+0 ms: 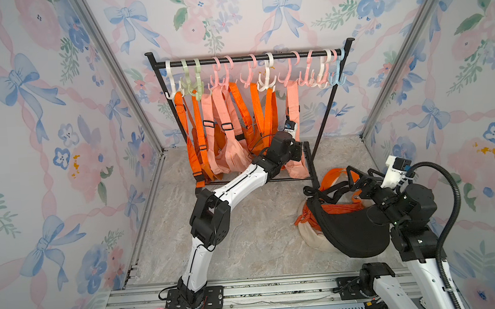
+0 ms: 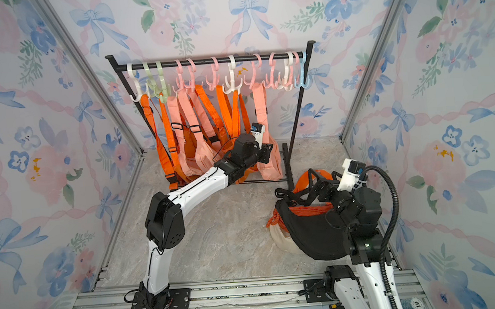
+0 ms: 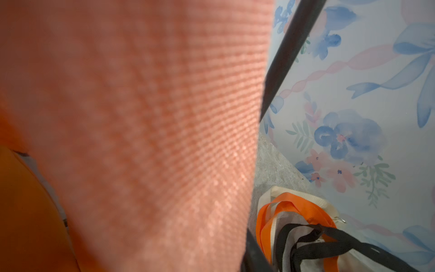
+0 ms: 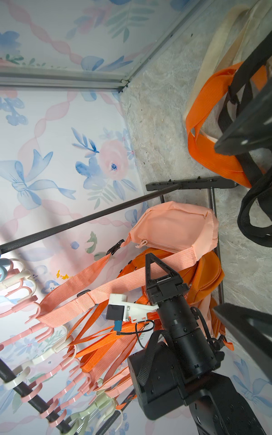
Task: Take the bag off the hook
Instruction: Pick up the bag from the hook.
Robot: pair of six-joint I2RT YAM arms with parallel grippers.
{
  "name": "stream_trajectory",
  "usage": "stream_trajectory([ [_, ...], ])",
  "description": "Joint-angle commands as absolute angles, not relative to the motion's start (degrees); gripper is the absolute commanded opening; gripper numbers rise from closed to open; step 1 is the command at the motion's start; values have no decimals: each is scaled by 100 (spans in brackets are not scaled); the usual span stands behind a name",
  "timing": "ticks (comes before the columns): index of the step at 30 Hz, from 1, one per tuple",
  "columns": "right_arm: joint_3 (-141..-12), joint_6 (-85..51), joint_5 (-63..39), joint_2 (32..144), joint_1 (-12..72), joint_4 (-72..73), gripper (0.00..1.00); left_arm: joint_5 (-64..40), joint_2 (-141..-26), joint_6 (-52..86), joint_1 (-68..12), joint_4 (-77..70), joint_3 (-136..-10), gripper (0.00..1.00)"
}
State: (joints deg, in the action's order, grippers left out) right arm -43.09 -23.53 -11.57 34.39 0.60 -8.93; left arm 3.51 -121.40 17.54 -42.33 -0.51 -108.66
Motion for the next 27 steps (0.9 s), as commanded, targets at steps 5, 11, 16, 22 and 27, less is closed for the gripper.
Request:
stream_trajectory([
  [5, -4270, -2348, -1100, 3837, 314, -249, 100, 181, -11778, 1810, -4148, -321, -10652, 0],
  [11, -4379, -2050, -959, 4321, 582, 11, 100, 109, -11042, 1871, -4148, -671, -9803, 0],
  [16, -4520, -1874, -962, 4752, 597, 450, 100, 174, -10468, 1792, -4148, -737, -9264, 0],
  [22, -4786, -1579, -1455, 5598, 553, 1217, 100, 270, -9989, 1649, -4112, -511, -9039, 0],
  [27, -5307, -1524, -1633, 6245, 685, 1387, 99, 315, -9651, 1626, -4039, -400, -8777, 0],
])
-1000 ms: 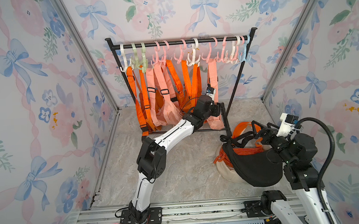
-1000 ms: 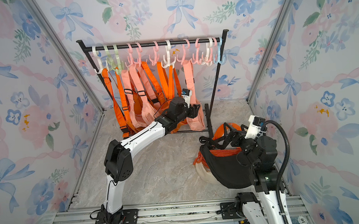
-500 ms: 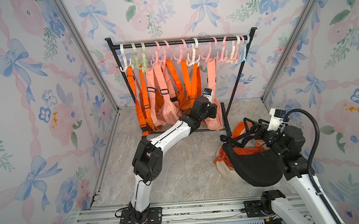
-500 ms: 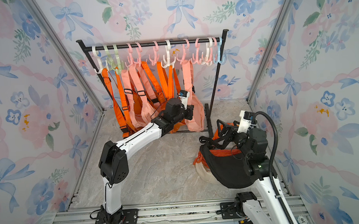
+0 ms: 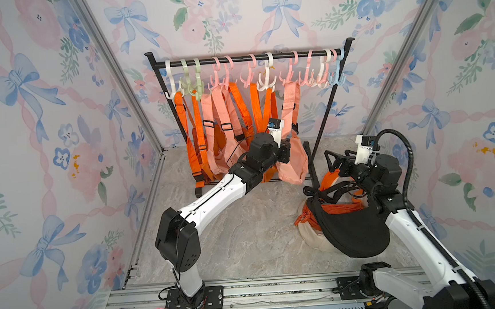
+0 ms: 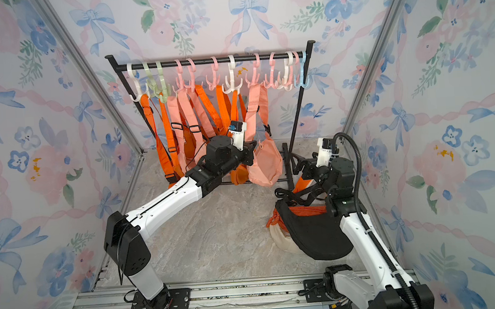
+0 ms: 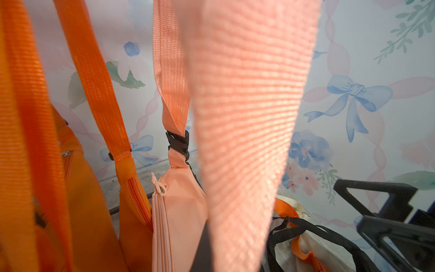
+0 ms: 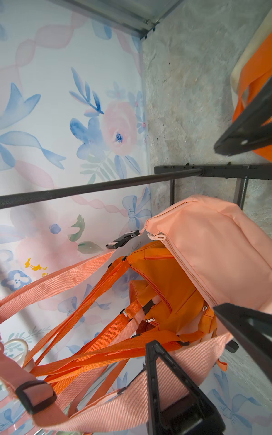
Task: Take the bag off the hook
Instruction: Pick up the bag from the hook.
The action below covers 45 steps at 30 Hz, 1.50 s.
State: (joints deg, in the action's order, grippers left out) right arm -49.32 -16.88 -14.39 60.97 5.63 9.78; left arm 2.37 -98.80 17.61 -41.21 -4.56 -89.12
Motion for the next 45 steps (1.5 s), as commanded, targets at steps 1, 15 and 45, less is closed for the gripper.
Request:
stream_trajectory([
  [1, -5444, -1517, -1575, 6363, 722, 1374, 99, 337, -9585, 1634, -4013, -355, -8732, 0],
  [15, -7467, -975, -2292, 8318, 1153, 1516, 95, 339, -9122, 1811, -3679, -399, -8294, 0],
  [45, -10354, -778, -1797, 11294, 1518, 1713, 79, -49, -9540, 1705, -3052, -323, -8533, 0],
])
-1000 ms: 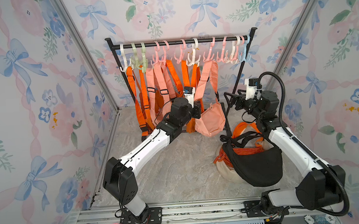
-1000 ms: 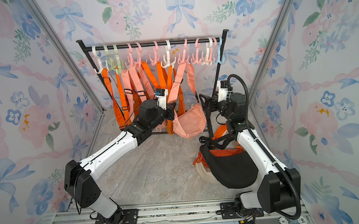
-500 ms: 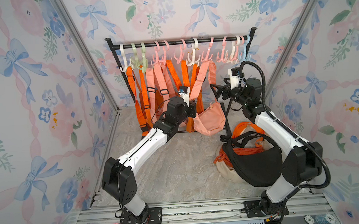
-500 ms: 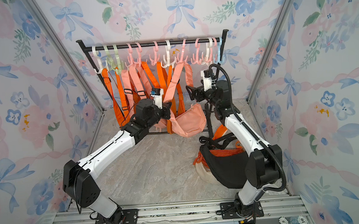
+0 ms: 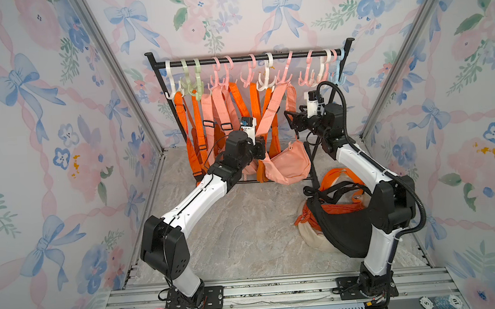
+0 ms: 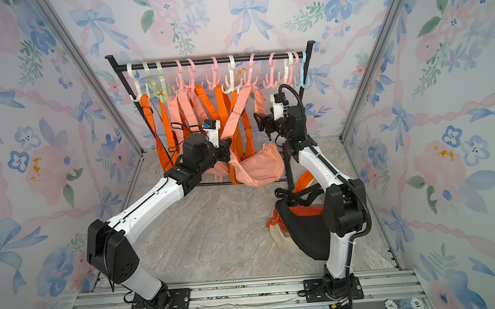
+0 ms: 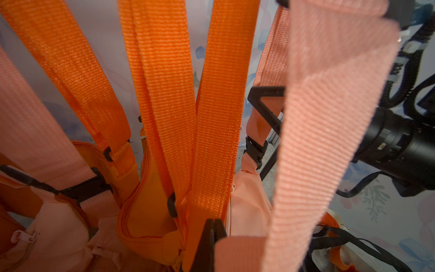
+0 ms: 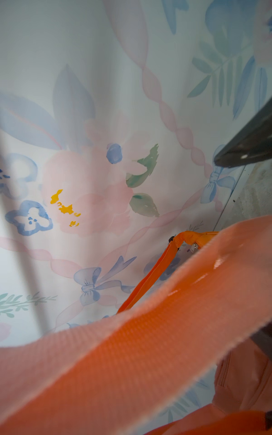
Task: Take the bag off the hook
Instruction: Pick up the bag from the hook.
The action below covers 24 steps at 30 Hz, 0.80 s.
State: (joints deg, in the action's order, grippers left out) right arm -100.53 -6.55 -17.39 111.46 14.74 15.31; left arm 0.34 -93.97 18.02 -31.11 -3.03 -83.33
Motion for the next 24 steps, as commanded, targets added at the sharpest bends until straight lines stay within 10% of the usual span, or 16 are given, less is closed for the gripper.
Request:
stream_trajectory([
  [1, -10418, -806, -1817, 11348, 1525, 1722, 75, -65, -9574, 1691, -3043, -310, -8574, 0],
  [10, -10332, -912, -1806, 11210, 1617, 1846, 3, -220, -9814, 1696, -3032, -282, -8877, 0],
  [24, -9651, -1058, -1890, 10377, 1713, 2101, 0, -324, -10254, 1538, -3269, 70, -9780, 0],
])
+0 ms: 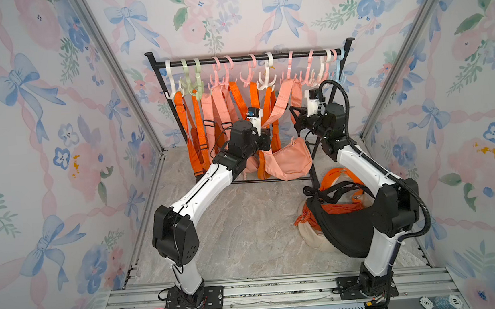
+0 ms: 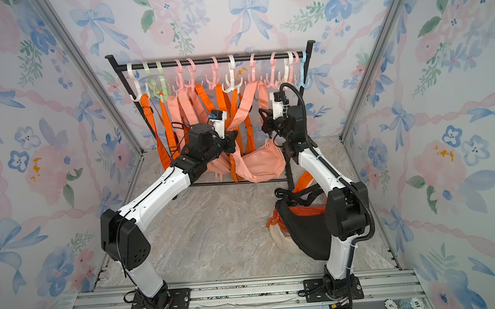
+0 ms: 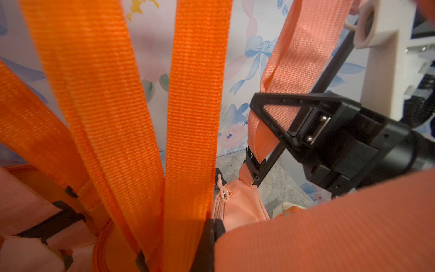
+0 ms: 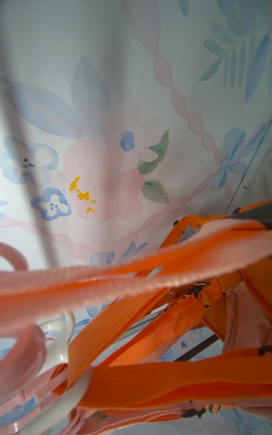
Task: Take the bag off the hook
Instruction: Pick up the bag from the hook.
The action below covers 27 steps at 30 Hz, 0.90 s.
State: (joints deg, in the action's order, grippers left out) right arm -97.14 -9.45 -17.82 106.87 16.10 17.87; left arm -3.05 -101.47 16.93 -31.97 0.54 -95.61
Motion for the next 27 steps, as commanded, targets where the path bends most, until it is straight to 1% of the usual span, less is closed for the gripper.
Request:
stream_trajectory([
  [1, -9619, -1059, -1892, 10340, 1727, 2111, 0, -314, -10272, 1538, -3278, 86, -9828, 0],
  [14, -9431, -960, -1793, 9741, 1790, 1955, 0, -409, -10262, 1556, -3322, 268, -10336, 0],
  [23, -9161, -960, -1580, 9027, 1824, 1807, 0, -474, -9831, 1514, -3434, 279, -10164, 0],
  [27, -8878, -931, -1333, 8646, 1895, 1706, 0, -569, -9556, 1435, -3562, 264, -9962, 0],
])
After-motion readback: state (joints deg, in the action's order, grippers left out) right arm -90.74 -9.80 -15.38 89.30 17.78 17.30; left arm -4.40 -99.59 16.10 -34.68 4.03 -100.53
